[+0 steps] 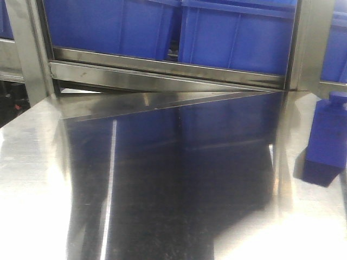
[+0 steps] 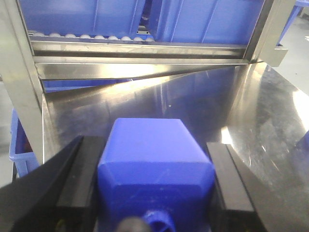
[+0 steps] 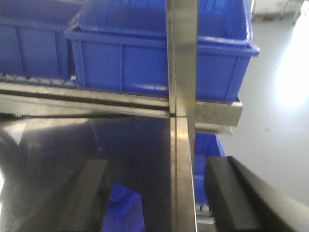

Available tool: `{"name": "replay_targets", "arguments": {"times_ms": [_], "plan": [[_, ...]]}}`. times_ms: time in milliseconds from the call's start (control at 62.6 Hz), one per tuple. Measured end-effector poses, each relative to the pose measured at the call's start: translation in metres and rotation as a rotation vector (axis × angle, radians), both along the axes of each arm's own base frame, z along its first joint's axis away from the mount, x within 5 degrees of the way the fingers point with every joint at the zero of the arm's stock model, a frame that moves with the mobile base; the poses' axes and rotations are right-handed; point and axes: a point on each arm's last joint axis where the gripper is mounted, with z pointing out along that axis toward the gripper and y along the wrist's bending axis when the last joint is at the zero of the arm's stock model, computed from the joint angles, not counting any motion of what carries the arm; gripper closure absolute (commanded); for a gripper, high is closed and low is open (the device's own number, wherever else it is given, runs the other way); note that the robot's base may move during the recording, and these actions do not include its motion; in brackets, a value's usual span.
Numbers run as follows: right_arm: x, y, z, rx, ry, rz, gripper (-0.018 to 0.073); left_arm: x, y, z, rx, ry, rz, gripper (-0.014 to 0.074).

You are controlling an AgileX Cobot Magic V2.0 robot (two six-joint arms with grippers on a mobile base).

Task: Pick and sort blue part to right shelf
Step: 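Lower the right gripper onto the other blue part and close it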

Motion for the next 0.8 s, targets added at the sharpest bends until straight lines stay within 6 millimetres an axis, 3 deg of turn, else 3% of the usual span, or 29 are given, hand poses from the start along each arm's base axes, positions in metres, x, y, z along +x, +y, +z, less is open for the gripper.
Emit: {"name": "replay_targets", "arguments": {"times_ms": [176, 447, 575, 799], "plan": [[0.031, 0.002, 0.003, 0.051, 0.147, 0.018, -0.0022, 0.000, 0.000, -0.002, 0.002, 0.002, 0.000, 0.0281], [0.070, 0.013, 0.045, 0.060, 0.409, 0.118, -0.0001, 0.000, 0.000, -0.002, 0.003, 0.001, 0.000, 0.0281], [0.097, 0.018, 0.053, 0.103, 0.553, 0.131, 0.0010, 0.000, 0.000, -0.002, 0.003, 0.001, 0.000, 0.0281], [0.153, 0.030, 0.033, 0.121, 0.812, 0.012, 0.0010, 0.000, 0.000, -0.002, 0.003, 0.001, 0.000, 0.0281]]}}
